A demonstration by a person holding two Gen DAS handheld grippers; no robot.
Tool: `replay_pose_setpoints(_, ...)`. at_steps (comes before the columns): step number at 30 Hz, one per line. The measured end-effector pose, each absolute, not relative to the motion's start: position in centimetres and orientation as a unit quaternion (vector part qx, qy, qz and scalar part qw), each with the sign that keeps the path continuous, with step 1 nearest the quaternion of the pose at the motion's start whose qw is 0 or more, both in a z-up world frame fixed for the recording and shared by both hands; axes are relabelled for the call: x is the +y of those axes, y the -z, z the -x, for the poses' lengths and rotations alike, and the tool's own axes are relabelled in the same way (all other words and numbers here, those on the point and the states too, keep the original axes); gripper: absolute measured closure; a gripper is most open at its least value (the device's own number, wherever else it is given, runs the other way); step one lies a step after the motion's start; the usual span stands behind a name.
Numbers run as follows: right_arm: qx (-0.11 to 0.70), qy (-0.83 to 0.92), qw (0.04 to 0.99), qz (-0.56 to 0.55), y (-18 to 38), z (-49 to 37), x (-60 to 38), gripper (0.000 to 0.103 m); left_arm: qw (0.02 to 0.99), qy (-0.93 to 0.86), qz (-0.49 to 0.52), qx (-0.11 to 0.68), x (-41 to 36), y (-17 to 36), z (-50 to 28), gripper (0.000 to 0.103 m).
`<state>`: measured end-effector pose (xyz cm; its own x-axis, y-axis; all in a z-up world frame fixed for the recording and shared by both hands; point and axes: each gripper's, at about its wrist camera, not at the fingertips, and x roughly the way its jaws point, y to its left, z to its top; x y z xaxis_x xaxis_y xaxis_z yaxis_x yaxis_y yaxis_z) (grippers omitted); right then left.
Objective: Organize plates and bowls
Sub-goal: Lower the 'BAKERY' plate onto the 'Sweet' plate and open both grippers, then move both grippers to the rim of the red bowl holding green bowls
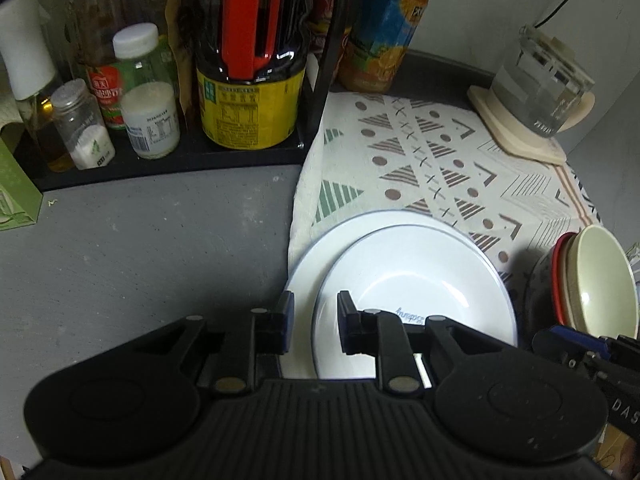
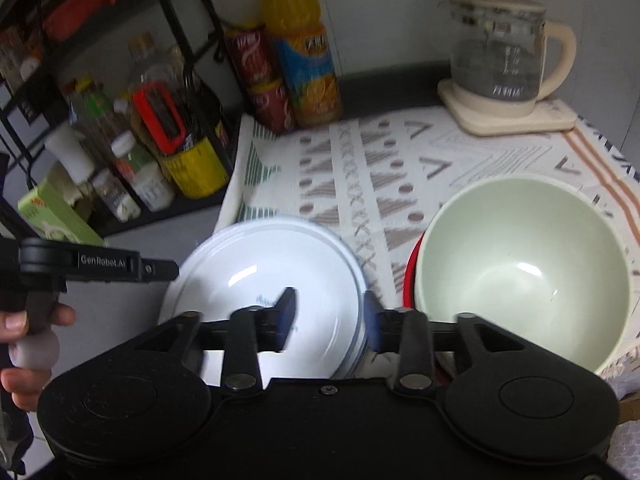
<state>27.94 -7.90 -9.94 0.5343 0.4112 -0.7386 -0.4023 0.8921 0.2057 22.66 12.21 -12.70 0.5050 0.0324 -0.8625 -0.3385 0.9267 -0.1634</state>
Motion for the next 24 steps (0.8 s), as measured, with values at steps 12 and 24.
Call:
replay_pose_setpoints(12,0.35,-0.191,0.917,-0.017,6.3,-28.3,-12.5,0.012,0.869,-0.111,0.164,0.453,10.1,9.3,-23.0,0.028)
replay_pose_setpoints(24,0.332,-0.109,0.936,-0.05,6.3,-29.1,-18.9,0.0,0.887,-0.055,0.16,0.43,4.8,7.8,-25.5,0.0)
